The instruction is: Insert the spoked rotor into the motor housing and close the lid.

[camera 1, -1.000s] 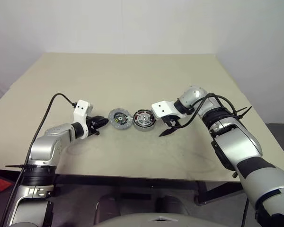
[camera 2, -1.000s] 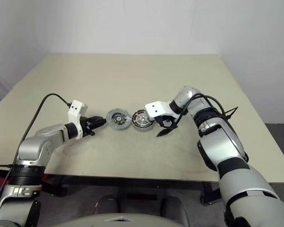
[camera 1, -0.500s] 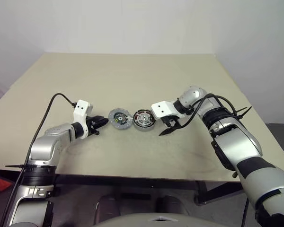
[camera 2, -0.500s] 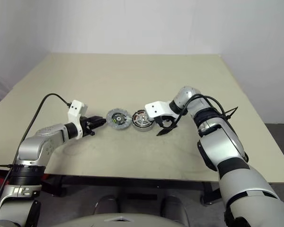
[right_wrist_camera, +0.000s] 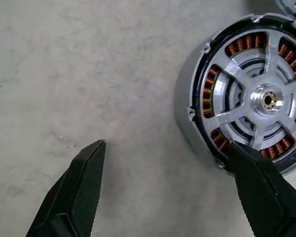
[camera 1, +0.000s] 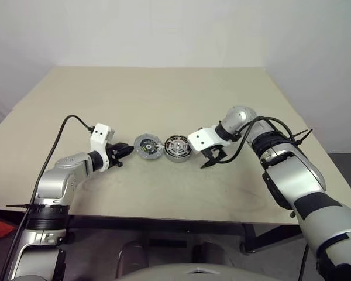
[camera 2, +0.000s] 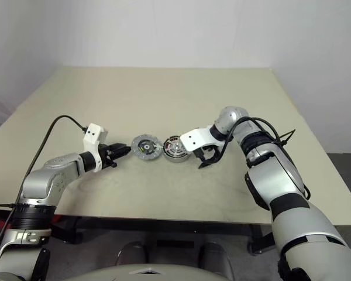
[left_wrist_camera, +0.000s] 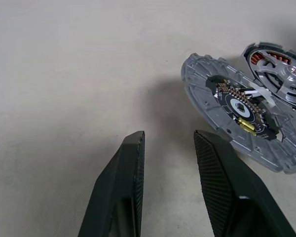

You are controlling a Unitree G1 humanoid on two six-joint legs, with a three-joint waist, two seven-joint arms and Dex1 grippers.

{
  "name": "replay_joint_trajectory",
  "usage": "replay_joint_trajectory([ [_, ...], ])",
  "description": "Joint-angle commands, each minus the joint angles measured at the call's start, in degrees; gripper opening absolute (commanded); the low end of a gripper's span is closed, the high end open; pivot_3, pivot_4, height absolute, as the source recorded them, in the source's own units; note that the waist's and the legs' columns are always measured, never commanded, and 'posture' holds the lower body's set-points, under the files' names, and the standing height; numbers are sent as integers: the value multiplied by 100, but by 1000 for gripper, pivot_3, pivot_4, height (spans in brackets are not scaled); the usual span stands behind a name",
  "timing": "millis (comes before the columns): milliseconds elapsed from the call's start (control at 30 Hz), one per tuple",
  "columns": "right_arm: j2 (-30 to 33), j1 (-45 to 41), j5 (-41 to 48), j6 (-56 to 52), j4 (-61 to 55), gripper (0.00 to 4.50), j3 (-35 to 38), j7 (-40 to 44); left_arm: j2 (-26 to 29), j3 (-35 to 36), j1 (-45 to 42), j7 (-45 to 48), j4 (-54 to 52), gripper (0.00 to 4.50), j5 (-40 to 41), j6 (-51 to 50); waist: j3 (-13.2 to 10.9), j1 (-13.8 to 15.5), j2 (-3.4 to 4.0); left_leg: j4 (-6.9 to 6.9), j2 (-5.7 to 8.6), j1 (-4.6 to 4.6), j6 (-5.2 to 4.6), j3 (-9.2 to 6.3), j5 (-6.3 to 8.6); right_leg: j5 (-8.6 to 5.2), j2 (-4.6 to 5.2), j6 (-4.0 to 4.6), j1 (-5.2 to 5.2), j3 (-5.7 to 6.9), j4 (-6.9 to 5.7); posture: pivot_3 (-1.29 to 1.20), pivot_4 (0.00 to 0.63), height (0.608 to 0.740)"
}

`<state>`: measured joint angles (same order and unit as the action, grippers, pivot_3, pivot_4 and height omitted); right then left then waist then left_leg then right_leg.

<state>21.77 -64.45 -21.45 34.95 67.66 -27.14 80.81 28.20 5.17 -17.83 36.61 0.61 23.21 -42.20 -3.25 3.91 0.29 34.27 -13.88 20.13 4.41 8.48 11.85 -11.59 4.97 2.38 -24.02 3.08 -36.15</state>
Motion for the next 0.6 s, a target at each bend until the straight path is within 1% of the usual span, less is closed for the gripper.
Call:
replay_joint_trajectory([
  [33, -58, -171, -71, -9, 64, 4478, 6, -187, 40, 110, -30, -12, -172, 1688, 20, 146, 0, -1, 0, 0, 0, -1, 1, 0, -1, 0, 0, 0, 0, 0, -3, 0, 0, 740],
  [467, -86, -180, 22, 163, -8, 4478, 80, -96, 50, 124, -59, -38, -75, 1688, 4, 227, 0, -6, 0, 1, -1, -4, 5, 0, -3, -4, -1, 6, -4, -1, -18, 0, 0, 740],
  [600, -99, -179, 133, 215, -49, 4478, 135, 91, 50, 121, -72, -36, -39, 1688, -9, 254, 0, -8, 1, 1, -1, -3, 5, 0, -3, -5, -1, 8, -6, -1, -18, 0, 0, 740],
])
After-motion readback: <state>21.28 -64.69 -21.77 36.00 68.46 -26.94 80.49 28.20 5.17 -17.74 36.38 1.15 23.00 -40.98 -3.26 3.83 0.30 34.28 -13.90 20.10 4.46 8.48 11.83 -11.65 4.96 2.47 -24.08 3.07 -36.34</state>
